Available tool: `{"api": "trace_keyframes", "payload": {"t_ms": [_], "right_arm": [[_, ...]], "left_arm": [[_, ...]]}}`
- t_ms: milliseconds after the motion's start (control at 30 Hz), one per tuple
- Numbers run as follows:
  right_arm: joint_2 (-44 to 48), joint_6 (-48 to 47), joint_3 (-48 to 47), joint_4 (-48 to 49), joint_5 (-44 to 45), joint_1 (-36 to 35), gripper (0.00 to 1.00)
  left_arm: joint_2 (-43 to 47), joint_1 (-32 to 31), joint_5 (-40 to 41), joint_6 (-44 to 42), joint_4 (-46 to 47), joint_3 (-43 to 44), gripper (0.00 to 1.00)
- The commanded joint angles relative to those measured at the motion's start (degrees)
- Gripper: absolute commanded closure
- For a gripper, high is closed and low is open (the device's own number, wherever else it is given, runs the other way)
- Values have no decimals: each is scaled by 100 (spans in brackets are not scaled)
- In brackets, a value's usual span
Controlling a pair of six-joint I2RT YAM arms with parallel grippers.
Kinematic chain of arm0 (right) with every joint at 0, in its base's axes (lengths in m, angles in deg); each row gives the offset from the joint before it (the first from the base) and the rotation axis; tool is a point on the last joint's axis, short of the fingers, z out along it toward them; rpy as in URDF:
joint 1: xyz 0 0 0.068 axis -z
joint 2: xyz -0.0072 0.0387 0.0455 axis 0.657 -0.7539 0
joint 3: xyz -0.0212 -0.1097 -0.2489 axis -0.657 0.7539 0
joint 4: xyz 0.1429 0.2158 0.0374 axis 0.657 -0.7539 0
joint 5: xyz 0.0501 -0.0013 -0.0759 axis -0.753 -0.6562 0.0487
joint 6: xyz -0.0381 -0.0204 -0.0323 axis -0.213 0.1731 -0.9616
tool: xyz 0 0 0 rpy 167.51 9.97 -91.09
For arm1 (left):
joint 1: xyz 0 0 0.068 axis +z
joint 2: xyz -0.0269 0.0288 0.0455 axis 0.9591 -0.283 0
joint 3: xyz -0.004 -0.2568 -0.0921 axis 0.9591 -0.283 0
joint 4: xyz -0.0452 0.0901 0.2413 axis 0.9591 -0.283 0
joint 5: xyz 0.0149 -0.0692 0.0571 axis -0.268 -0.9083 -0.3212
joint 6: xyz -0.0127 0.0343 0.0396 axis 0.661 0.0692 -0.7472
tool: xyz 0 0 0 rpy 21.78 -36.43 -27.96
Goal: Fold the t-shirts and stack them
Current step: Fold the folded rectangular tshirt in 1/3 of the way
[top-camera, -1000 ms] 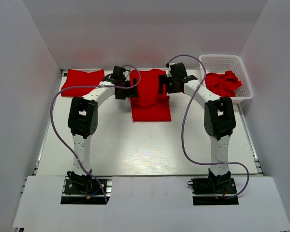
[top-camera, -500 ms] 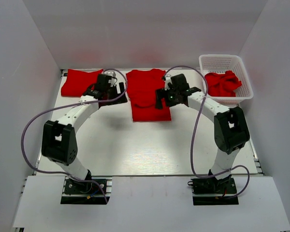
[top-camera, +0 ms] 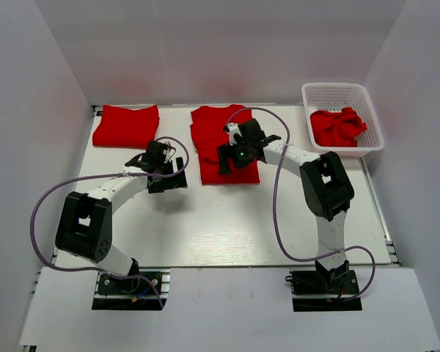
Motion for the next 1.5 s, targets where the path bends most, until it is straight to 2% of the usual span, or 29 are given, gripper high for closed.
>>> {"api": "trace_keyframes", "payload": {"t_ms": [0, 267, 433, 667, 800, 833, 933, 1000, 1133, 1267, 1467], "right_arm": [[-183, -132, -425, 156, -190, -62, 10], [-701, -97, -970, 349, -76, -79, 10], [-851, 166, -970, 1191, 205, -27, 10], [-1237, 500, -1646, 2237, 898, -9, 10], [-1501, 387, -2121, 2274, 1435, 0, 10], [-1685, 309, -2566, 2213, 1471, 17, 10], [-1670, 158, -2868, 1817, 1567, 17, 10], [-1432, 124, -2747, 1782, 1629, 17, 10], [-668, 360, -1807, 1615, 1972, 61, 10], [499, 807, -264, 1194, 2191, 167, 10], [1634, 1467, 1424, 648, 2569, 430, 10]], "left_arm": [[495, 7, -13, 49, 116, -63, 0], [425, 7, 48, -4, -6, -10, 0], [424, 7, 48, -4, -59, -10, 0], [424, 7, 48, -56, -59, 43, 0], [424, 7, -4, -56, -59, 43, 0], [424, 7, -4, -56, -59, 43, 0], [424, 7, -4, -56, -59, 96, 0], [424, -54, -4, -56, -59, 96, 0], [424, -116, 48, -118, 54, 227, 0], [-5, -177, -276, -302, 292, 534, 0], [-822, -502, -400, -487, 477, 1176, 0]]}}
